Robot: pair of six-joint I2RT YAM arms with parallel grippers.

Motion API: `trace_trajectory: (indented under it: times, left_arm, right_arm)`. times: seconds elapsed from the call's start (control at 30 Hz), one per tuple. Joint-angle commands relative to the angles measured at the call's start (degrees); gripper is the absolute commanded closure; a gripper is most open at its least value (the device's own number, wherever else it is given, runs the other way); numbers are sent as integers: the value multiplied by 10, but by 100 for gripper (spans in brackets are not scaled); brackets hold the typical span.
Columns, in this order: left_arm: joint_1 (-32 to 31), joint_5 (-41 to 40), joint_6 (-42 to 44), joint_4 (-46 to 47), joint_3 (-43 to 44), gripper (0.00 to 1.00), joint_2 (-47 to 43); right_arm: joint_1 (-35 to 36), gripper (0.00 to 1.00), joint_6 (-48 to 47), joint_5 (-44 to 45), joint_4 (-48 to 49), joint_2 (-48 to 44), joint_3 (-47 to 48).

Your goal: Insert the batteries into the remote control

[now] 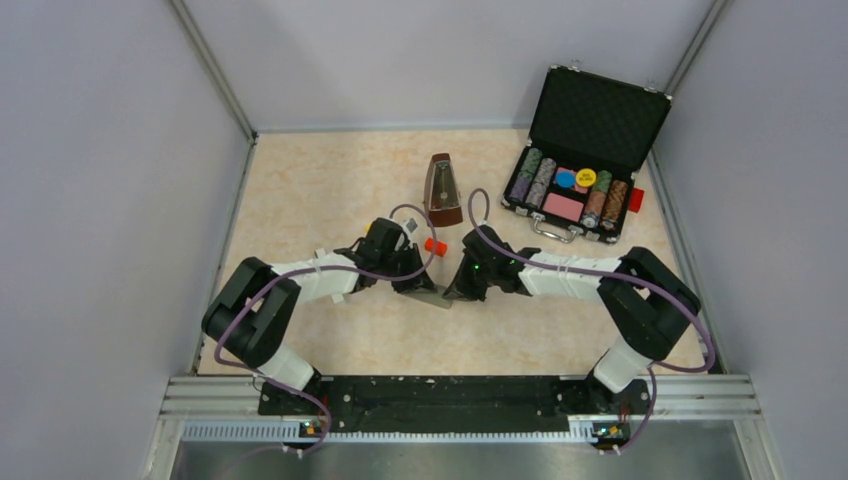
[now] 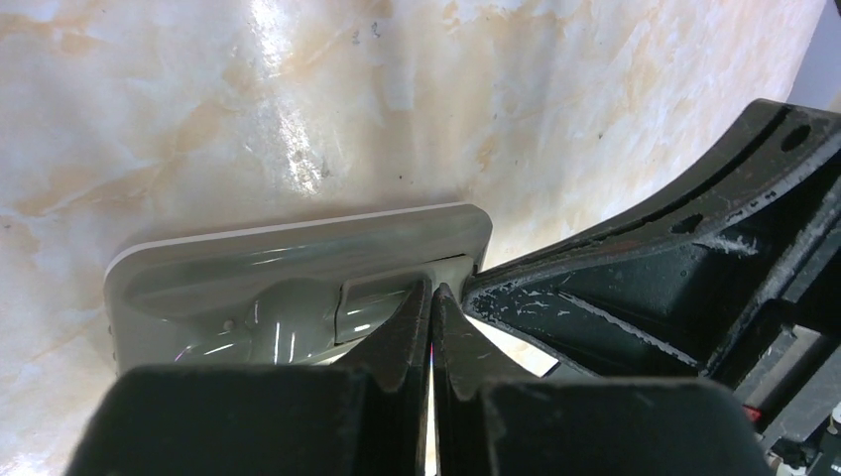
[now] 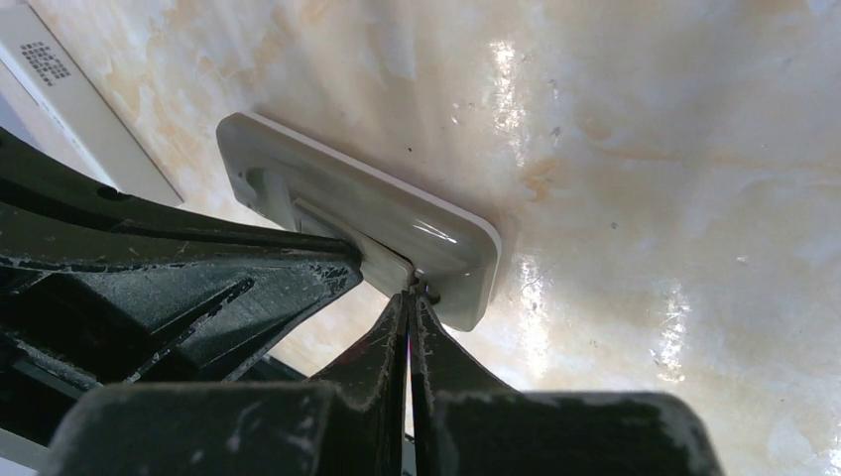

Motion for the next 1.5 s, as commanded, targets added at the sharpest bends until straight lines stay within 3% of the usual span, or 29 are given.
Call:
trace_trajectory:
  times: [0.0,0.63,0.7,0.87,1.1,1.47]
  left_arm:
    - [-6,-84,21,-75,-37,96,43]
    - [-17,-150,15,-105,-36,98,60]
    - [-17,-156,11,-109,-36,97,57]
    - [-17,-160,7,-103,-36,79,16]
    - [-5,-158,-1,-110,7,63,-45]
    - [6,-157,84,-103,22,61,-33]
  right_arm:
    - [5,100,45,-23,73,46,-32]
    - [2,100,-18,-4,261,100,-88]
    - [1,100,-24,-2,235,106,-77]
    - [2,100,-37,9,182,103,-60]
    - [2,100,-43,14,120,122,-33]
    - [2,95,-65,4,1,137,36]
